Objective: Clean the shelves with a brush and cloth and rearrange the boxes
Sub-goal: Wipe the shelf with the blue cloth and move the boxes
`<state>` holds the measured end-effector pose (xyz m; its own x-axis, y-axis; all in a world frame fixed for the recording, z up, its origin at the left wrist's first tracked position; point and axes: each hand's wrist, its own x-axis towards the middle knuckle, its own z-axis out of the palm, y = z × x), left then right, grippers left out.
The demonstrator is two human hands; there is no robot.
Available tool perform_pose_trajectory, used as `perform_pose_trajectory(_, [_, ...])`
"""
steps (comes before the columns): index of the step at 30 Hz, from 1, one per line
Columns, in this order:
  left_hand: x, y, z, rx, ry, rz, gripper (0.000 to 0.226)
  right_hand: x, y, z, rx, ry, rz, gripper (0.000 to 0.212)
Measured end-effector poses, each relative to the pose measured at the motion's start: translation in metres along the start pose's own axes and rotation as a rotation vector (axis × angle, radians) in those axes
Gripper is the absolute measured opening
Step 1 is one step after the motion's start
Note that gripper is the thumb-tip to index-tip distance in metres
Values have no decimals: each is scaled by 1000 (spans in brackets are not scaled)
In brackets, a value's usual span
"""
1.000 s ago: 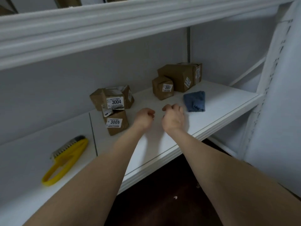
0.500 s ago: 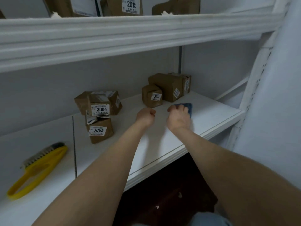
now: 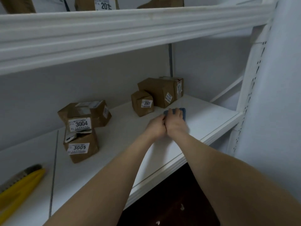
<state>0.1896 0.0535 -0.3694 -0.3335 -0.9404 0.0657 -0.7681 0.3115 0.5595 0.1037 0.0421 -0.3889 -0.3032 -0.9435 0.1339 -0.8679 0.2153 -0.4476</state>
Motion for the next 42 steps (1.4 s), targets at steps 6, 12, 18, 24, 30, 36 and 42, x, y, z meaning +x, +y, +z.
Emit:
perform_pose_trajectory(6, [75,20,31,-18,-72,-63,39,59,40,12,-69,-254,-3,58])
perform_pose_trajectory(12, [102,63,77,14,-225,80,40,102,130,-21,-123,-118,193,48])
perform_pose_trajectory(18, [120,36,58,28,-46,-23,49,120,147,-24,-156,-105,298,55])
perform_pose_trajectory(24, [117,-14,27,129,-2,-163,47,127,93,-4,-70,-178,164,57])
perform_pose_trajectory(30, [104,-39,1,186,74,-231,31,87,-5,44,-34,-184,-246,40])
perform_pose_trajectory(36, [95,-41,-24,272,109,-271,28,69,-24,44,116,-359,-394,55])
perform_pose_trajectory(42, [96,-46,-47,264,337,-239,31,95,28,8,-47,-244,-137,34])
